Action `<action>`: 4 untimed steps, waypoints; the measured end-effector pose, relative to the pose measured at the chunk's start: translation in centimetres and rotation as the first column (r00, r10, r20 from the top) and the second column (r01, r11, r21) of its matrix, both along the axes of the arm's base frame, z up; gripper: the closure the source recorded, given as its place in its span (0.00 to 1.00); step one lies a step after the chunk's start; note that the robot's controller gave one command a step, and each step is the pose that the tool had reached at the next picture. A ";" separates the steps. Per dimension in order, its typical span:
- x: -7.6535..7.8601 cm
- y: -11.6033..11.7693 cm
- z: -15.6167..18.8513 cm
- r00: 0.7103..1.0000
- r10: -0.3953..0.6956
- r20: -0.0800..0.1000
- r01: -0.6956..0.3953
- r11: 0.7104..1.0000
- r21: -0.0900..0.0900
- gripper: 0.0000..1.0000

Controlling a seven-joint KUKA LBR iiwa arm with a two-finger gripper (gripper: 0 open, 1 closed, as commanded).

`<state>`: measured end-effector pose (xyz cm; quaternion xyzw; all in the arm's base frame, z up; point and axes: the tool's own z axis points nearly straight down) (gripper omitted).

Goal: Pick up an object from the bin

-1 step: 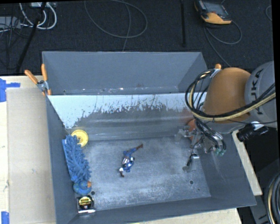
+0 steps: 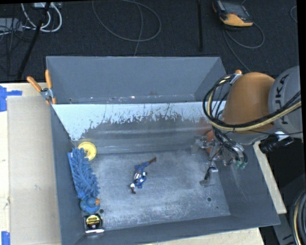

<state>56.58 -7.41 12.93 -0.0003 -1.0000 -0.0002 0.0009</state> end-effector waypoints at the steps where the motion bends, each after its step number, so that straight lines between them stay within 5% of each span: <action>1: 1.0 4.1 0.9 1.000 0.007 0.002 -0.007 1.000 -0.002 0.00; 2: 1.3 6.3 1.2 1.000 0.027 0.006 -0.027 1.000 0.000 0.00; 3: -5.4 4.3 -4.3 0.995 0.099 0.003 -0.099 0.995 0.000 0.00; 4: -2.4 8.0 -5.6 0.998 0.071 -0.003 -0.071 0.998 -0.002 0.00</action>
Offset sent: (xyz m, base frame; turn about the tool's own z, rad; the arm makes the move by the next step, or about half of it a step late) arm -0.0304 0.0642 -0.0250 -0.1070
